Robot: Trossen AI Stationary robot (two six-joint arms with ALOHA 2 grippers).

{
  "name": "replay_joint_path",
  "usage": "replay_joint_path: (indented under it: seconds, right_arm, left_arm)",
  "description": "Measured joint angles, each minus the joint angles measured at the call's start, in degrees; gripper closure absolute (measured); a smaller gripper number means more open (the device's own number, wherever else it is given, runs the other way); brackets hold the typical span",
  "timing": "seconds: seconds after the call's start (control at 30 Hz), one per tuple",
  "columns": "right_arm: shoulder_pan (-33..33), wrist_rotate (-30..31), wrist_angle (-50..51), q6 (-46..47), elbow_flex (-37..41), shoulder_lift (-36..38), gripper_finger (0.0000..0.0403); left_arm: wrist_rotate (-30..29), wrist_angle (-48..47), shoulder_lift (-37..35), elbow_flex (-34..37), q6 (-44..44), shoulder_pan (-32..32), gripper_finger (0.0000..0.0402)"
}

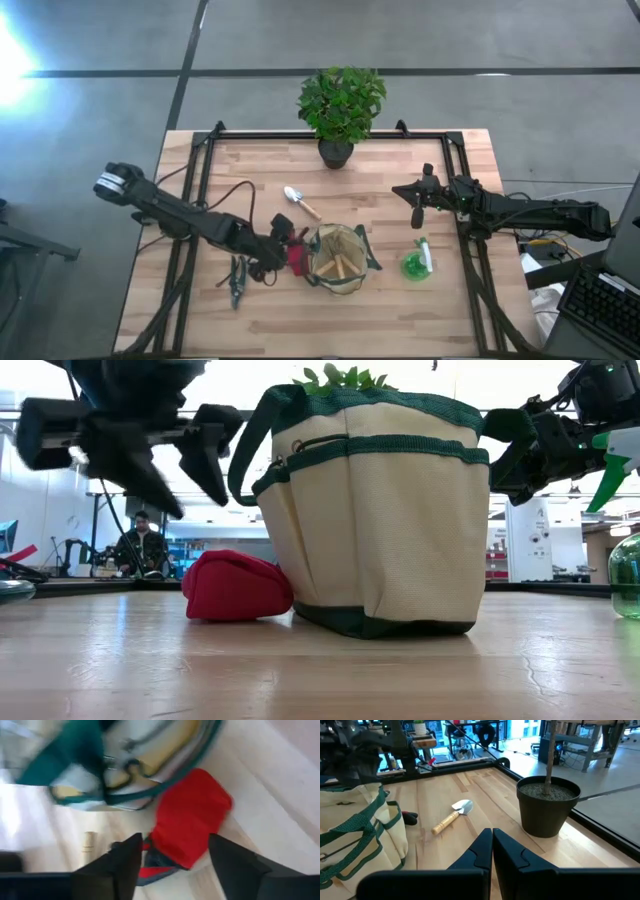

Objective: Pick & Place Garden tools in Gardening bag
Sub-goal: Put the green spray bottle into the gardening bag

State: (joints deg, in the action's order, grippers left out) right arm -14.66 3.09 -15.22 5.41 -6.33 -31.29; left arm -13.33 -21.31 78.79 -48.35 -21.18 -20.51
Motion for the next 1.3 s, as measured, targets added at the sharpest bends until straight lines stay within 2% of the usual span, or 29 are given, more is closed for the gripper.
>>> replay_joint_path:
  seconds: [0.1, 0.23, 0.57, 0.7, 0.8, 0.97, 1.3]
  right_arm:
    - [0.0, -0.02, 0.0, -0.02, 0.0, 0.0, 0.0394]
    - [0.0, 0.0, 0.0, 0.0, 0.0, 0.0, 0.0394]
    - [0.0, 0.0, 0.0, 0.04, 0.0, 0.0, 0.0394]
    - [0.0, -0.01, 0.0, 0.15, 0.0, 0.0, 0.0394]
    - [0.0, 0.0, 0.0, 0.06, 0.0, 0.0, 0.0394]
    - [0.0, 0.0, 0.0, 0.08, 0.0, -0.02, 0.0394]
    - [0.0, 0.0, 0.0, 0.12, 0.0, -0.02, 0.0394]
  left_arm:
    - [0.54, 0.21, 1.44, 0.57, 0.32, 0.0, 0.0129]
    - [0.41, 0.4, 3.24, 0.83, -1.49, 0.02, 0.0114]
    - [0.42, 5.66, 7.65, 0.83, -7.04, 0.02, 0.0117]
    - [0.09, 6.94, 10.17, 0.8, -12.25, 0.04, 0.0117]
    - [-2.54, 7.34, 11.89, 0.8, -13.46, 0.04, 0.0117]
    - [-9.78, 7.09, 12.4, 0.8, -10.7, -0.11, 0.0117]
    - [-10.11, 7.23, 12.62, 0.78, -12.95, 0.0, 0.0117]
